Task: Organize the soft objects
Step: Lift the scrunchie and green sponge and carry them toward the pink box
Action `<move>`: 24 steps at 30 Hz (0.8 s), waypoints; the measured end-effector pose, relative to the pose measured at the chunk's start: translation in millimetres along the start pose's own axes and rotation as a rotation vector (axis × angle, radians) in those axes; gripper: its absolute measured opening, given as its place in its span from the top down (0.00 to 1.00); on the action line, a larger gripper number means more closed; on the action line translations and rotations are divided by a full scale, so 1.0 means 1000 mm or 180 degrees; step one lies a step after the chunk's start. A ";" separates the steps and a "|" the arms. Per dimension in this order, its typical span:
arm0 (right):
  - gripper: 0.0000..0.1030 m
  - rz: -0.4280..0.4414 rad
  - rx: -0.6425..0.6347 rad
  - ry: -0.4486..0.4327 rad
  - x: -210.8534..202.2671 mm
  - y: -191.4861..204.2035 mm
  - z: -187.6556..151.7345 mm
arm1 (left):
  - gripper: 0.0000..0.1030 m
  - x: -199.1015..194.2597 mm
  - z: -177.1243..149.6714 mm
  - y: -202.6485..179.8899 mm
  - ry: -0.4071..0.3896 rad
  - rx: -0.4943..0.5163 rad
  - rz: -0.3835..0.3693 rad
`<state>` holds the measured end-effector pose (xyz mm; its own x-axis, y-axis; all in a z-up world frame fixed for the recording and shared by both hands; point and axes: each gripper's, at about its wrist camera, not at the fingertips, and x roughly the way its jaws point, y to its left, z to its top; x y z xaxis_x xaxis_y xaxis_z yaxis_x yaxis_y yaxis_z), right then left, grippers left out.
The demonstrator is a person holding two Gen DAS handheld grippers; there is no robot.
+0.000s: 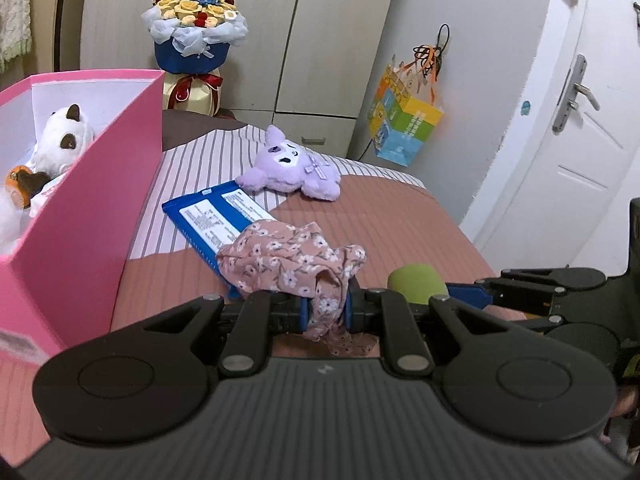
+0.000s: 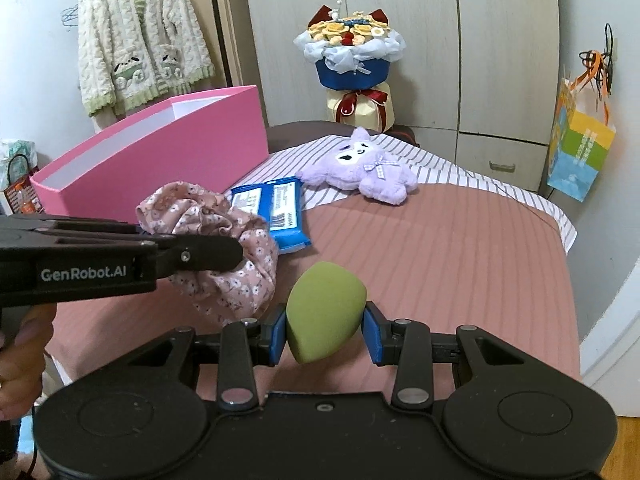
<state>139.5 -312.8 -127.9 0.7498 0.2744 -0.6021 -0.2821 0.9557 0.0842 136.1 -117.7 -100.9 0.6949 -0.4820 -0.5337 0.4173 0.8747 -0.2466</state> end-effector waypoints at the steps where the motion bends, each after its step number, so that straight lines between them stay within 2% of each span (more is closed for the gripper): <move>1: 0.57 -0.0013 -0.0012 -0.0005 -0.003 0.003 -0.001 | 0.86 -0.003 -0.001 0.000 0.0027 0.0013 -0.0014; 6: 0.57 0.0071 -0.0003 0.0024 -0.018 0.011 -0.007 | 0.86 -0.016 -0.003 0.008 0.0302 0.0220 -0.0176; 12: 0.57 0.0247 0.0078 0.0131 -0.028 0.020 -0.013 | 0.86 -0.027 -0.007 0.022 0.0632 0.0338 -0.0249; 17: 0.57 0.0381 0.0093 0.0197 -0.037 0.031 -0.017 | 0.86 -0.038 -0.010 0.029 0.0790 0.0387 -0.0260; 24: 0.57 0.0661 0.0025 0.0271 -0.049 0.051 -0.010 | 0.86 -0.072 -0.009 0.039 0.0864 0.0469 -0.0319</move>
<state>82.5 -278.4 -102.5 0.6227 0.4557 -0.6360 -0.4204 0.8804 0.2193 96.7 -48.4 -79.2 0.4726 -0.5168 -0.7139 0.5700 0.7971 -0.1997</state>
